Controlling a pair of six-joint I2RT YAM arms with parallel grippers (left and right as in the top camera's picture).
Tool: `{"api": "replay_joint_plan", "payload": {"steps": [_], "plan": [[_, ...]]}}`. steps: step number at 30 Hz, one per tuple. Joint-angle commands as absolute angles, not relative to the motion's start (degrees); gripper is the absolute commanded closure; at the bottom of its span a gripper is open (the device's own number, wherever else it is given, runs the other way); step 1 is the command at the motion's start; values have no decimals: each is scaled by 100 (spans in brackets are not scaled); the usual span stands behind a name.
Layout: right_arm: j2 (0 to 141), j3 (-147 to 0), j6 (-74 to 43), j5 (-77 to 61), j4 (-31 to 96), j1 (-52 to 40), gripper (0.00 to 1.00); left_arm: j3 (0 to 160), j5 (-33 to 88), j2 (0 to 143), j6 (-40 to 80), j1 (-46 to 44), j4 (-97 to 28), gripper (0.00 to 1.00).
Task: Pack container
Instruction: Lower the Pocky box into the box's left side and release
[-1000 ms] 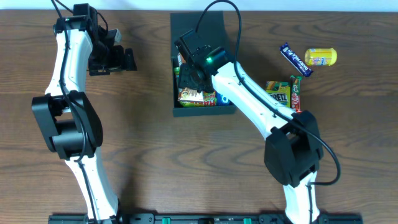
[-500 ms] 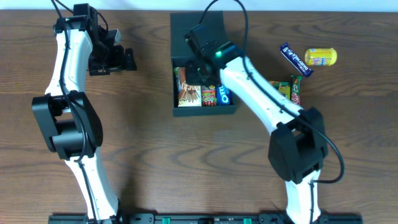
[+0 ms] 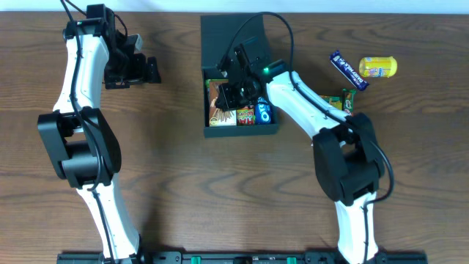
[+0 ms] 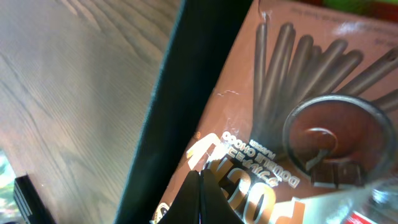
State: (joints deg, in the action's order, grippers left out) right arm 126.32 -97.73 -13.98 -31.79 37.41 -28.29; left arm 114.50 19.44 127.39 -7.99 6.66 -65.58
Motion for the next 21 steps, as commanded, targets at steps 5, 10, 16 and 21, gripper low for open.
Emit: {"api": "replay_joint_plan", "payload": {"steps": [5, 10, 16, 21], "plan": [[13037, -9741, -1260, -3500, 3627, -2775, 99, 11579, 1911, 12584, -899, 683, -6589, 5], [12652, -10075, -1164, -3747, 3610, -2569, 99, 11579, 1911, 12584, -899, 683, -6593, 5], [11990, -10167, -913, -2808, 4025, -2143, 99, 11577, 1970, 12584, -897, 668, -6598, 5], [12265, -10134, -913, -2578, 4447, -2147, 99, 11577, 2060, 12584, -895, 661, -6591, 5]]}}
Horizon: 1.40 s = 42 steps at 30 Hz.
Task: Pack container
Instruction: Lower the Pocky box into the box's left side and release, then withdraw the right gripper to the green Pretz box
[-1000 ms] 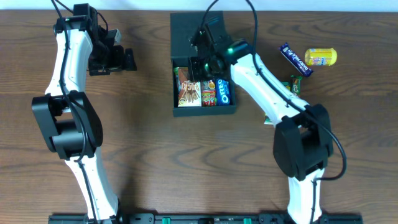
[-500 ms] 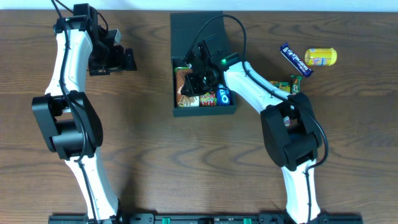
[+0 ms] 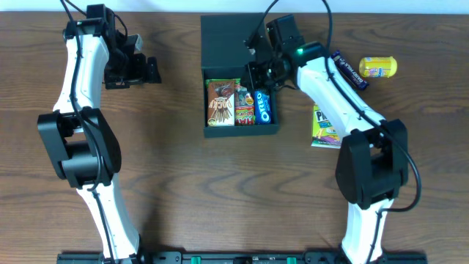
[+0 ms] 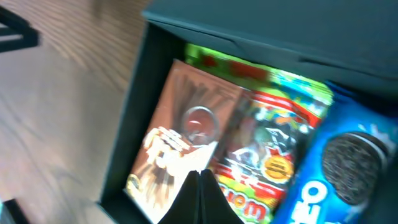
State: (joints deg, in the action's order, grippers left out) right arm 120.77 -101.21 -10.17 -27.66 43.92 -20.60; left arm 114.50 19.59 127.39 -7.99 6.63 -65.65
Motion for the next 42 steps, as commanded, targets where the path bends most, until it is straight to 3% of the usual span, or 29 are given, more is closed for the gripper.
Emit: {"api": "replay_joint_plan", "payload": {"steps": [1, 20, 28, 34, 36, 37, 39, 40, 42], "plan": [[12302, -10134, -913, -2600, 4442, -2174, 99, 11577, 2060, 12584, -895, 661, -6589, 5], [12879, -10149, -917, -2899, 4316, -2436, 99, 11577, 2056, 12584, -880, 661, -6598, 4], [12287, -10318, -937, -2707, 4475, -1778, 99, 11577, 2058, 12584, -880, 661, -6600, 5], [11810, -10313, -934, -1352, 5828, -784, 96, 11577, 2058, 12584, -880, 661, -6600, 4], [11826, -10215, -934, -864, 6316, -602, 90, 11577, 2056, 12584, -880, 661, -6598, 4], [11826, -10169, -937, -764, 6449, -556, 80, 11577, 2056, 12584, -880, 661, -6598, 5], [11826, -10068, -937, -722, 6567, -495, 36, 11577, 2058, 12584, -880, 661, -6593, 5], [11826, -10012, -939, -696, 6571, -478, 21, 11577, 2058, 12584, -880, 661, -6589, 5], [11826, -9867, -939, -462, 6532, -480, 14, 11577, 2058, 12584, -880, 661, -6576, 5]]}}
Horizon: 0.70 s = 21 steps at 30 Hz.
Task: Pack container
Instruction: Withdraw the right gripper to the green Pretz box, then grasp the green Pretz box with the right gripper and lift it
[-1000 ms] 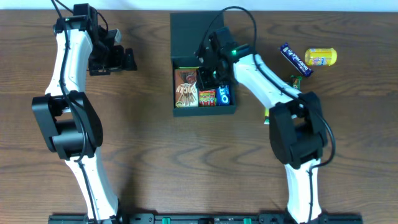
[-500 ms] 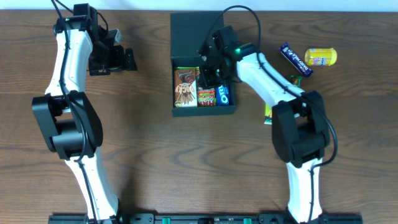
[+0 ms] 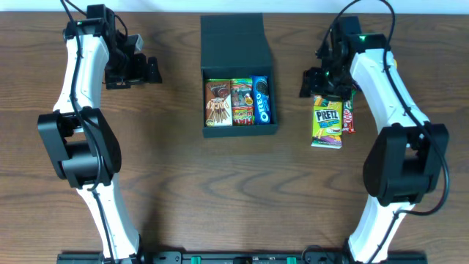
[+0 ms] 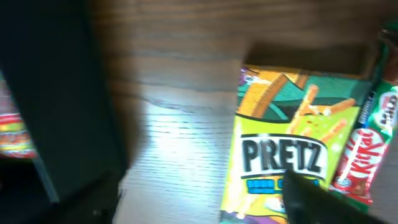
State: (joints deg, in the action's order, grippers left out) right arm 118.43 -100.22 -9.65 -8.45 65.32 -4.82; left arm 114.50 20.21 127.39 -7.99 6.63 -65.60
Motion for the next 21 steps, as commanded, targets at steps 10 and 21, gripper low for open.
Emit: {"api": "replay_joint_plan", "payload": {"steps": [10, 21], "plan": [[11826, -8766, -1767, 401, 5924, -469, 1, 11577, 2058, 12584, -880, 628, -6578, 5], [11826, -8377, -1822, -5, 5391, -392, 1, 11577, 2058, 12584, -880, 620, -6576, 4]]}}
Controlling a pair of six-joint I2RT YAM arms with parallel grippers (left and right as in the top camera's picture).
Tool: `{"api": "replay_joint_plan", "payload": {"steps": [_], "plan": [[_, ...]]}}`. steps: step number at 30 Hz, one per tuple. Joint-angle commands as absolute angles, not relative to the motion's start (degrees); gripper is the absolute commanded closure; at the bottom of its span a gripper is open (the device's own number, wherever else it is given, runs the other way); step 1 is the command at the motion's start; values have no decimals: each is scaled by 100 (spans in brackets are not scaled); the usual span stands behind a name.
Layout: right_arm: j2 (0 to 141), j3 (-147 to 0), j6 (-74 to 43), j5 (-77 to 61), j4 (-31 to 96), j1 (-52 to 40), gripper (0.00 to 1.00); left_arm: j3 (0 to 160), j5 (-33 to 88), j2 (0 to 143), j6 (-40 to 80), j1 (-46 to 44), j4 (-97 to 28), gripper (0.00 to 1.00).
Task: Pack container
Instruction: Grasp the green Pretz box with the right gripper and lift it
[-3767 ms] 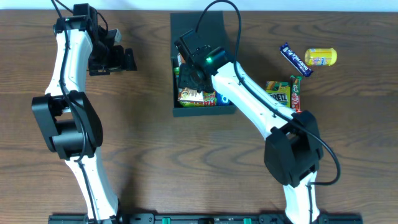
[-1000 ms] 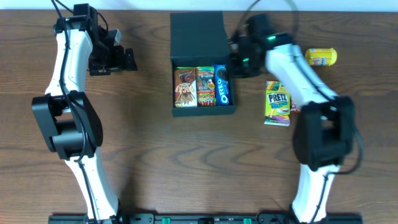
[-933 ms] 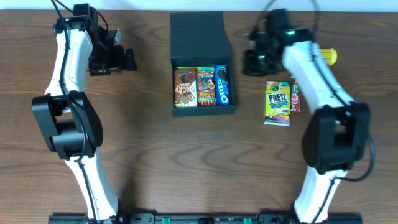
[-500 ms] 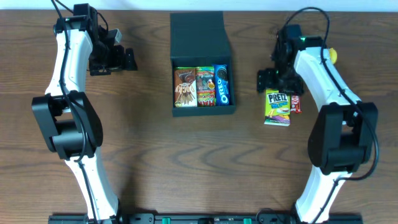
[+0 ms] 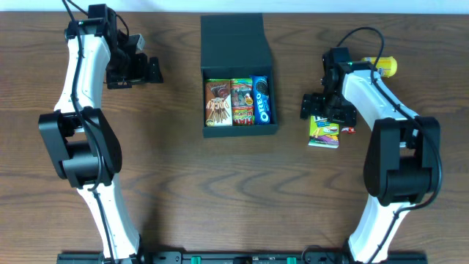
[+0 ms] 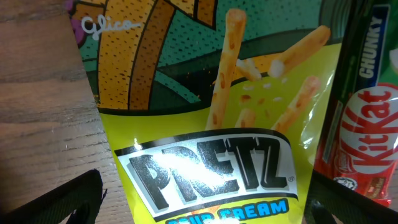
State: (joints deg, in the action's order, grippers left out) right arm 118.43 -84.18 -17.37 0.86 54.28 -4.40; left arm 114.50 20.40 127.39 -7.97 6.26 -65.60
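The black container (image 5: 264, 129) stands in the table's middle with its lid folded back. A brown Pocky box (image 5: 219, 103), a red gummy pack (image 5: 241, 102) and a blue Oreo pack (image 5: 262, 100) lie side by side in it. The yellow-green Pretz box (image 6: 217, 124) lies flat to its right (image 5: 323, 133). My right gripper (image 6: 202, 211) is open and low over that box (image 5: 327, 110), one finger (image 6: 56, 199) off each long side. A KitKat bar (image 6: 364, 143) lies against the box's right edge. My left gripper (image 5: 146, 70) hangs open at the far left, holding nothing.
A yellow round tub (image 5: 387, 66) sits at the back right, behind my right arm. The KitKat crowds the right finger's side of the Pretz box. Bare brown wood shows left of the Pretz box toward the container.
My right gripper has come down and nearer along the Pretz box; the box now fills the wrist view with the fingers either side. The left arm has not moved.
My right gripper was shut, low in the container on the Pocky box, which lay askew. Then it was above the container's back, still shut, the three packs straight. Then it was open over the Pretz box's far end, and now low astride it.
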Motion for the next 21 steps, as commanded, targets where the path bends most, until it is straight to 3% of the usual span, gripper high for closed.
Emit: {"api": "replay_joint_plan", "payload": {"steps": [1, 11, 21], "plan": [[11826, -8377, -1820, -8, 5367, -392, 1, 11577, 2058, 12584, -880, 620, -6576, 5], [11841, -8123, -1765, -25, 5074, -392, 5, 11577, 2056, 12584, -880, 620, -6573, 5], [11841, -8044, -1555, -21, 5011, -392, 25, 11577, 2058, 12584, -880, 620, -6582, 5]]}}
